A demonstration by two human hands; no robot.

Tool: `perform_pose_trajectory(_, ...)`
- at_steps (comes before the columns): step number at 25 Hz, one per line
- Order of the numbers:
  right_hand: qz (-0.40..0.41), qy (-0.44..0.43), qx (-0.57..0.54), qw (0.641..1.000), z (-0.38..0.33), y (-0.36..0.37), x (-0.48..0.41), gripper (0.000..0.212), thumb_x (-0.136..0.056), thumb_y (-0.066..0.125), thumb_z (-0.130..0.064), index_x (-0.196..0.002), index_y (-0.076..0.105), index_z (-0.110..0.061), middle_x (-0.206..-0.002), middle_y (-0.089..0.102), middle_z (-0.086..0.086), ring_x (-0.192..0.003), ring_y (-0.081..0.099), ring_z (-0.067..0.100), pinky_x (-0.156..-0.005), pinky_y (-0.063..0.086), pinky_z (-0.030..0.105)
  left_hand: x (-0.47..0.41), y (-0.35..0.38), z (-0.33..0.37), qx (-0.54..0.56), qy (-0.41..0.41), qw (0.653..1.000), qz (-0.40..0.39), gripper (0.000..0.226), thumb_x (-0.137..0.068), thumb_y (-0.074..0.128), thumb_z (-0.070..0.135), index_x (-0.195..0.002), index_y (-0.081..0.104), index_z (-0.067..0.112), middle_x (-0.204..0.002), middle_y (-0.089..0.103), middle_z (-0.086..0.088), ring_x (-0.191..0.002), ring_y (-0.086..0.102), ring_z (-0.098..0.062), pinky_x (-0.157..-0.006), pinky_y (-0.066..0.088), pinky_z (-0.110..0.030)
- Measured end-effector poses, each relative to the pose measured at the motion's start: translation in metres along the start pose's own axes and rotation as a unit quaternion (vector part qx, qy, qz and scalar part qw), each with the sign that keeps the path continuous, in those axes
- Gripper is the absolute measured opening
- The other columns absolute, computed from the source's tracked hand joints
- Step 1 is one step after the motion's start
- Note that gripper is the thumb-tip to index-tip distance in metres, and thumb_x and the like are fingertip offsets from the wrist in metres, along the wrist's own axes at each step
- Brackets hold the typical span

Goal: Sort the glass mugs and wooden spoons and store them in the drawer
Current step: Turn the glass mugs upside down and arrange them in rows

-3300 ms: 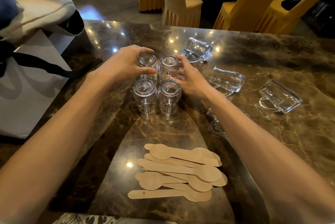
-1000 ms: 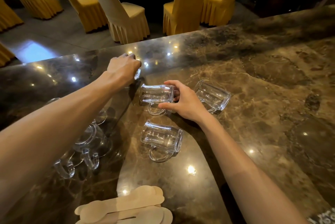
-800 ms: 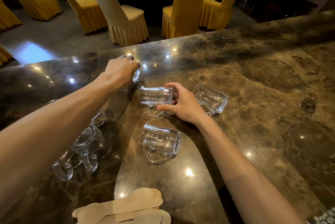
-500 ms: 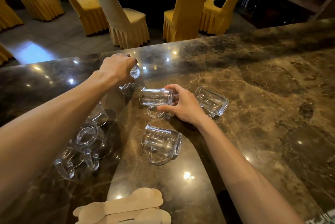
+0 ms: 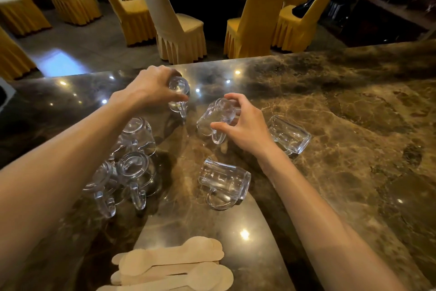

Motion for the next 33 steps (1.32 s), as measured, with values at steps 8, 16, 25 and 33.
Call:
perform_pose_trajectory(8,0.014,-0.057,0.072,0.996,-0.039,-0.004,0.003,0.071,-0.069,0.081,-0.035,-0.131,0.047,-0.021,-0.123,0.060,0.001,-0.103,0.057,0.012,-0.094,0.050,0.037,0.039,-0.024,0.017,0.021,0.010,1.000,-0.018,0.072,-0.067,0.070,0.060,-0.126,0.057,0.020,-0.120,0.064,-0.001,-0.093,0.055,-0.011,-0.076,0.043,-0.025)
perform_pose_trajectory(16,0.005,-0.068,0.108,0.992,-0.047,0.009,0.017,0.070,-0.070,0.081,-0.035,-0.130,0.048,-0.021,-0.125,0.060,0.000,-0.112,0.056,0.015,-0.095,0.048,0.033,0.080,-0.031,0.022,0.003,0.018,1.000,-0.023,0.082,-0.061,0.062,0.068,-0.128,0.055,0.021,-0.115,0.066,0.000,-0.090,0.058,-0.011,-0.081,0.049,-0.028)
perform_pose_trajectory(25,-0.022,-0.071,0.110,0.991,-0.050,0.026,0.022,0.069,-0.071,0.080,-0.034,-0.132,0.047,-0.020,-0.128,0.059,0.001,-0.114,0.055,0.017,-0.097,0.048,0.036,0.088,-0.017,0.009,0.003,0.004,0.999,-0.044,0.083,-0.060,0.060,0.071,-0.127,0.056,0.023,-0.115,0.066,0.003,-0.089,0.057,-0.010,-0.074,0.046,-0.023)
perform_pose_trajectory(33,-0.032,-0.065,0.109,0.991,-0.047,0.034,0.018,0.069,-0.072,0.079,-0.033,-0.132,0.047,-0.020,-0.126,0.059,0.001,-0.113,0.055,0.017,-0.097,0.046,0.040,0.088,-0.010,0.002,0.004,-0.006,0.997,-0.072,0.087,-0.059,0.057,0.072,-0.130,0.053,0.022,-0.125,0.061,0.002,-0.109,0.059,-0.016,-0.093,0.048,-0.035)
Point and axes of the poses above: each hand's wrist, its own x-axis away from the middle knuckle, its own y-axis out of the palm, z = x × y, the point moved 7 cm from there along -x, towards the middle knuckle
